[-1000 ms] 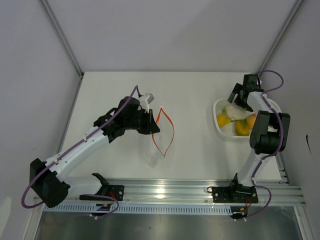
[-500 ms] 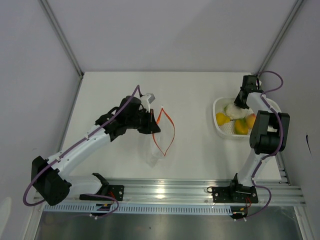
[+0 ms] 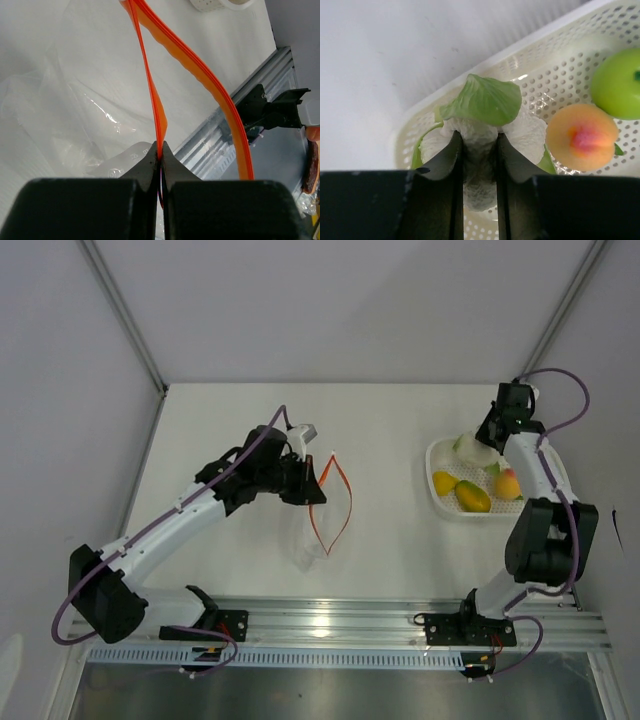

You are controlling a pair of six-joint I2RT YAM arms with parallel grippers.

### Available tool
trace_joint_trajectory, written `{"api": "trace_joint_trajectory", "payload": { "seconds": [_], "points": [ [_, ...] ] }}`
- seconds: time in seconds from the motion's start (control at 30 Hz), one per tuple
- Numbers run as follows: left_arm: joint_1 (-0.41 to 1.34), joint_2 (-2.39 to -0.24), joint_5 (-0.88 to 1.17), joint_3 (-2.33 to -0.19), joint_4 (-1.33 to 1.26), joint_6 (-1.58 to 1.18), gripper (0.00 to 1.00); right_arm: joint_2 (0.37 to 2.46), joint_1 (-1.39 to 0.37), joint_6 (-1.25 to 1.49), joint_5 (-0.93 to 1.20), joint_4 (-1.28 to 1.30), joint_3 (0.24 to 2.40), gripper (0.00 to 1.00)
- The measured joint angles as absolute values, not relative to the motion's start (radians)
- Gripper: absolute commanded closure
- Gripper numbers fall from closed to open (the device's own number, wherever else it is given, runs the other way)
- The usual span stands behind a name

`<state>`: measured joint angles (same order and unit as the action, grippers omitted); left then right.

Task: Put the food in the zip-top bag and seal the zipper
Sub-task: Pick up the fake vegetable from the bin, then place the fake vegetable in the zipper food storage bag.

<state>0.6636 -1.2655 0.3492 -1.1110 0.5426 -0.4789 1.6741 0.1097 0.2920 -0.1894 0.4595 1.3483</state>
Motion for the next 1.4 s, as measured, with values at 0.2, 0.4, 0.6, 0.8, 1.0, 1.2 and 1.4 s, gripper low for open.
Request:
{"api": "trace_joint_trajectory", "payload": {
  "seconds": [0.2, 0.4, 0.6, 0.8, 1.0, 1.2, 1.4],
  "points": [
    [0.664, -1.288, 0.413, -1.15, 0.551, -0.47, 1.0, 1.401, 0.084, 0.287, -0.111, 0.447, 1.323, 1.0],
    [0.664, -1.288, 0.464, -1.156, 0.554, -0.472, 0.99, 1.147, -0.112, 0.303, 0.068, 0.382, 1.252, 1.0],
    [0.664, -1.288, 0.479, -1.156, 0.558, -0.474, 0.99, 1.005, -0.463, 0.318, 0.2, 0.242, 1.163, 1.0],
    [0.664, -1.288, 0.482, -1.156, 0.564, -0.474, 0.99, 0.947, -0.809, 0.275, 0.174, 0.047, 1.089, 1.0],
    [0.664, -1.288, 0.5, -1.156, 0.563, -0.482, 1.0, 0.957, -1.052, 0.205, 0.029, -0.141, 0.965, 1.0],
    [0.658, -1.287, 0.503, -1.146, 0.569, -0.491, 0.99, 0.935, -1.122, 0.173, -0.102, -0.295, 0.853, 1.0],
    [0.658, -1.28, 0.509, -1.14, 0.548, -0.507, 0.99, 0.89, -1.128, 0.187, -0.164, -0.342, 0.783, 1.0]
  ]
}}
